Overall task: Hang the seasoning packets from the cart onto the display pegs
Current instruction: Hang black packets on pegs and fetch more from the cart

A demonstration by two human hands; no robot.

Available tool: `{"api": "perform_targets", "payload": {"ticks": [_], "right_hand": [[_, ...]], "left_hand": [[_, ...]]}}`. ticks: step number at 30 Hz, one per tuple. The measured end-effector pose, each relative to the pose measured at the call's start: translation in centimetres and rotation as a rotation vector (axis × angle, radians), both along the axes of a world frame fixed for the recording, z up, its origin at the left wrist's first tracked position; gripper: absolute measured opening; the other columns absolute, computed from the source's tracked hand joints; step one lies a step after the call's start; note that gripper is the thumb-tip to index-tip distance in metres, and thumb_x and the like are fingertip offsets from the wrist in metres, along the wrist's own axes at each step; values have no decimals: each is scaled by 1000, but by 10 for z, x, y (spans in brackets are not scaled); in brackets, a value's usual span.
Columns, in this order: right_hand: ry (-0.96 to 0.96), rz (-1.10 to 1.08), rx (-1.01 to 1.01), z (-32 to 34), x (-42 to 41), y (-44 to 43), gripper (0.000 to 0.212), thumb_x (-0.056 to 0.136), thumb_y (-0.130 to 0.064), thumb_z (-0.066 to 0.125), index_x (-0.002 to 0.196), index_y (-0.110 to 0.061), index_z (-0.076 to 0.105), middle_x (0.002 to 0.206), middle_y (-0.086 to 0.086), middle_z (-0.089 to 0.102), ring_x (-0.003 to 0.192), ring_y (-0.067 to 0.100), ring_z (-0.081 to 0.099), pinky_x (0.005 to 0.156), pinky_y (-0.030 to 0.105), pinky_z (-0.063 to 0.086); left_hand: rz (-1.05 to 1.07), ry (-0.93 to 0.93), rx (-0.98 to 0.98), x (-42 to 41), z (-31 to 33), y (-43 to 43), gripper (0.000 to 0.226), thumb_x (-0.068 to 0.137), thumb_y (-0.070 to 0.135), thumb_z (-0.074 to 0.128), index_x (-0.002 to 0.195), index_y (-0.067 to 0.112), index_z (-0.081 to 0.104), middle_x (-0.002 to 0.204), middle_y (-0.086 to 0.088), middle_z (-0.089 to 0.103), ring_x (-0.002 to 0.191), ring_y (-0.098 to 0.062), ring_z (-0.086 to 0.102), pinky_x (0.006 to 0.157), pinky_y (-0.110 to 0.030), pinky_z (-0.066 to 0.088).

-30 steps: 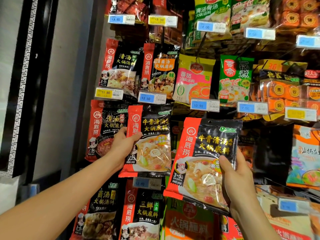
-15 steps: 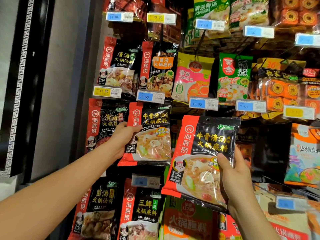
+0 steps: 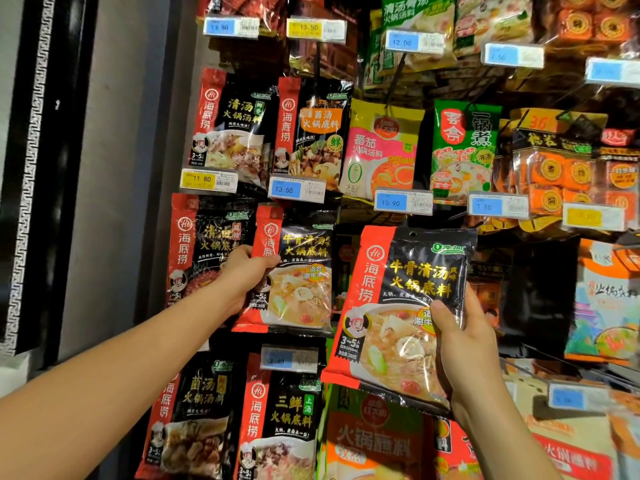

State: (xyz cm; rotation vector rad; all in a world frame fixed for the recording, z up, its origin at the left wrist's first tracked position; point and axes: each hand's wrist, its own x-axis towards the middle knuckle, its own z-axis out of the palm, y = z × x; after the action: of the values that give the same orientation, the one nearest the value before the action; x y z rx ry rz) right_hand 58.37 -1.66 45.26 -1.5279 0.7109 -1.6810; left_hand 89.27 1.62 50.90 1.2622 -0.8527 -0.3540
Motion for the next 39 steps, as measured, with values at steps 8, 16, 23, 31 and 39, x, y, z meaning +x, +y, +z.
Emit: {"api": "perform_targets", "payload": {"ticks": [8, 16, 23, 31, 39], "right_hand": [[0, 53, -31, -2, 10, 10, 64, 104, -26, 60, 160, -34, 31, 162, -13, 35, 147, 12, 36, 112, 31, 33], [-56, 162, -111, -2, 42, 18, 73, 93, -43, 73, 157, -33, 38, 157, -21, 38, 140, 2, 43, 114, 33, 41], [-13, 157, -56, -1, 39, 5, 54, 107, -14, 51, 156, -31, 35, 132, -25, 43, 114, -12, 51, 71, -5, 39], [-28, 61, 12, -2, 16, -6, 59, 108, -25, 51, 161, -36, 27, 165, -11, 28, 148, 15, 33, 119, 43, 30], [-17, 56, -48, 6, 12, 1, 51, 108, -12, 49, 145, -47, 40, 119, -42, 42, 122, 1, 43, 105, 30, 34]], "left_hand": [[630, -654, -119, -22, -29, 14, 37, 95, 37, 68, 119, 18, 48, 113, -1, 59, 95, -20, 59, 79, -37, 49], [-192, -358, -65, -98, -28, 29, 52, 67, 46, 91, 100, 15, 64, 86, -5, 74, 77, -19, 71, 73, -36, 55], [-96, 12, -145, -57, -27, 20, 33, 79, 21, 87, 84, 17, 55, 71, -4, 62, 51, -11, 58, 48, -23, 45], [12, -76, -73, -12, 1, 10, 35, 80, 28, 87, 92, 16, 56, 74, -5, 62, 55, -18, 55, 45, -26, 41], [-28, -43, 10, -5, 10, 1, 35, 81, 26, 86, 102, 13, 61, 76, -7, 62, 58, -17, 52, 46, -25, 39]]}}
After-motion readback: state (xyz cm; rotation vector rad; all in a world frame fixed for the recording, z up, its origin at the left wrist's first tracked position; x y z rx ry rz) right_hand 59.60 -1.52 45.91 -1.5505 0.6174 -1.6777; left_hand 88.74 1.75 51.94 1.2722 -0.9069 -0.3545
